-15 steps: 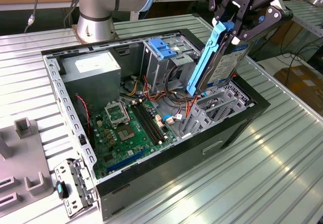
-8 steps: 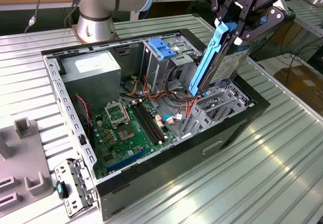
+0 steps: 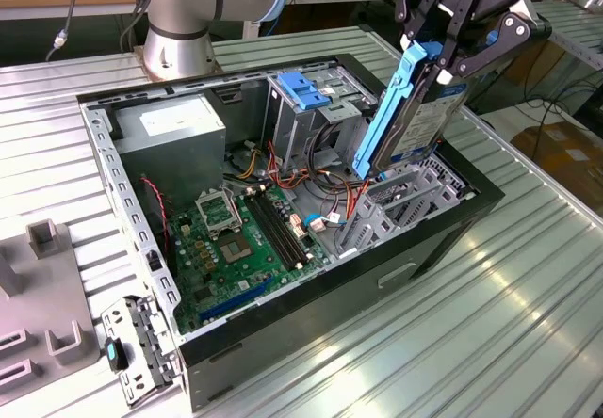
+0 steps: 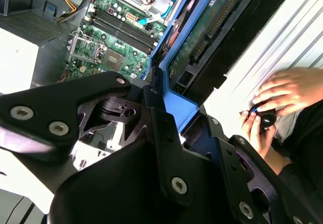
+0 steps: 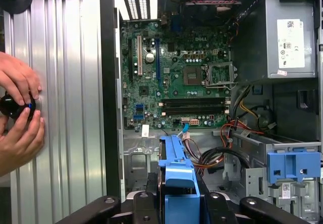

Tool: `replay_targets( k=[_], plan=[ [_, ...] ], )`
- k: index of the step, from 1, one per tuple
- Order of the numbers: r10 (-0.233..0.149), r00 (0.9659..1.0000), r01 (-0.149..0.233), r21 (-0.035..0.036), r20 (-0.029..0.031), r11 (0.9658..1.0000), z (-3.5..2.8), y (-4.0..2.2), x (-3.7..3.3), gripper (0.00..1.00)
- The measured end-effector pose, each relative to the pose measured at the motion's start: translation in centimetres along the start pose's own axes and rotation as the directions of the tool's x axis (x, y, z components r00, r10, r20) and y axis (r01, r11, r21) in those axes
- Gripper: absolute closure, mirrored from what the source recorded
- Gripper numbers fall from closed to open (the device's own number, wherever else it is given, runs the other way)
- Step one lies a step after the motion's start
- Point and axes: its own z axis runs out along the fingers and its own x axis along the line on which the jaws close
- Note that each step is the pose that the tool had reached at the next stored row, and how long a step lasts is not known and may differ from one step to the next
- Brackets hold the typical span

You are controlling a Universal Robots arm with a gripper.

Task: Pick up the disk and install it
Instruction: 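Insert the disk into the insertion slot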

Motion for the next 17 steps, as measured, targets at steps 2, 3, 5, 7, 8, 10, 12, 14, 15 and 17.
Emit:
replay_targets(
  k=[2,3,5,7,8,10,12,14,15,17],
  plan=[
    [0.000,1.0000,0.000,0.0000,0.0001,1.0000,0.04,-0.09,0.00,0.63],
    [0.000,1.0000,0.000,0.0000,0.0001,1.0000,0.06,-0.15,0.00,0.63],
    [0.000,1.0000,0.000,0.0000,0.0000,1.0000,0.15,-0.49,-0.01,0.63],
    [0.000,1.0000,0.000,0.0000,0.0001,1.0000,0.24,-0.68,-0.02,0.63],
    [0.000,1.0000,0.000,0.0001,0.0000,1.0000,0.32,-0.83,-0.02,0.63],
    [0.000,1.0000,0.000,0.0000,0.0000,1.0000,0.51,-1.09,-0.02,0.63],
    [0.000,1.0000,0.000,0.0001,-0.0004,1.0000,0.76,-1.42,-0.03,0.63],
    [-0.001,1.0000,0.001,0.0013,-0.0004,1.0000,0.82,-1.55,-0.03,0.63],
    [-0.001,1.0000,0.001,0.0024,-0.0003,1.0000,0.86,-1.59,-0.03,0.63],
    [0.000,1.0000,0.000,0.0082,-0.0003,1.0000,0.94,-1.66,-0.03,0.63]
  ],
)
